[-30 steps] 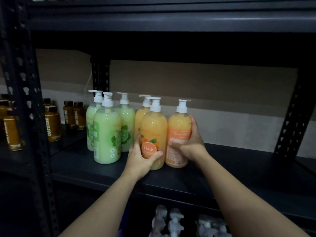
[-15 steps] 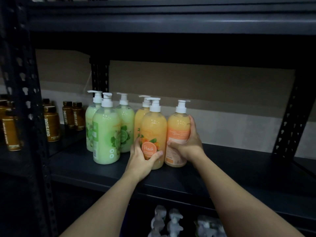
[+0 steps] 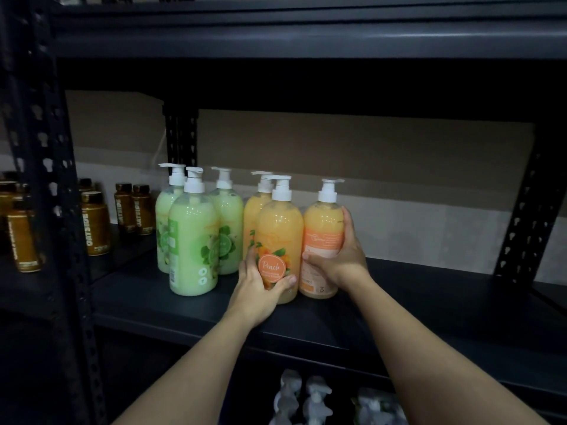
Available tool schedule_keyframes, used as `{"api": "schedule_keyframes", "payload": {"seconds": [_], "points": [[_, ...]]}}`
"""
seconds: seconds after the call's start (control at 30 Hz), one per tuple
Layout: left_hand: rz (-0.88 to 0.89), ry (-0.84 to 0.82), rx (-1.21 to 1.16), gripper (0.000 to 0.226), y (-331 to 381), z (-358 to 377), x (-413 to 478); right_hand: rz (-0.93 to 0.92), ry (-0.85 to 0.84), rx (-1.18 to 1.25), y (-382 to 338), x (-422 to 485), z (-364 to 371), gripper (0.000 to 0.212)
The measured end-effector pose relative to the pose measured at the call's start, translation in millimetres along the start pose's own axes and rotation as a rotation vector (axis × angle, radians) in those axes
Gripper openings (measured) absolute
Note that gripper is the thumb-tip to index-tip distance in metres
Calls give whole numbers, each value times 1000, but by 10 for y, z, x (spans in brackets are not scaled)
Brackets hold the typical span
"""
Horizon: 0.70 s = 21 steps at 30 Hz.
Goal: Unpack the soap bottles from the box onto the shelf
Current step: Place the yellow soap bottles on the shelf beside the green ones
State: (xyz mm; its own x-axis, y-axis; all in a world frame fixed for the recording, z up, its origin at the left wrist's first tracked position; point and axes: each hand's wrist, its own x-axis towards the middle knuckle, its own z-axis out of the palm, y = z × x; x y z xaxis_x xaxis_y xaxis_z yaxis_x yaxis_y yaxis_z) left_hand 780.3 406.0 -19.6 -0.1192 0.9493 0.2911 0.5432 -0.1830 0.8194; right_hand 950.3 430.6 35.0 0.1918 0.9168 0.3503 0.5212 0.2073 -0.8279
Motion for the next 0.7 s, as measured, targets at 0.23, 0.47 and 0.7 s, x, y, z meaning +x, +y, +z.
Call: {"api": "schedule_keyframes", "payload": {"seconds": [0.23, 0.47, 0.7], "points": [[6, 9, 23, 112, 4, 1, -4, 0, 8, -21, -17, -12, -5, 125], [17, 22, 2, 110, -12, 1, -1, 5, 5, -23, -13, -25, -7, 125], [-25, -19, -33, 106, 12, -73, -15, 32, -109, -26, 46, -134, -118, 131]]}}
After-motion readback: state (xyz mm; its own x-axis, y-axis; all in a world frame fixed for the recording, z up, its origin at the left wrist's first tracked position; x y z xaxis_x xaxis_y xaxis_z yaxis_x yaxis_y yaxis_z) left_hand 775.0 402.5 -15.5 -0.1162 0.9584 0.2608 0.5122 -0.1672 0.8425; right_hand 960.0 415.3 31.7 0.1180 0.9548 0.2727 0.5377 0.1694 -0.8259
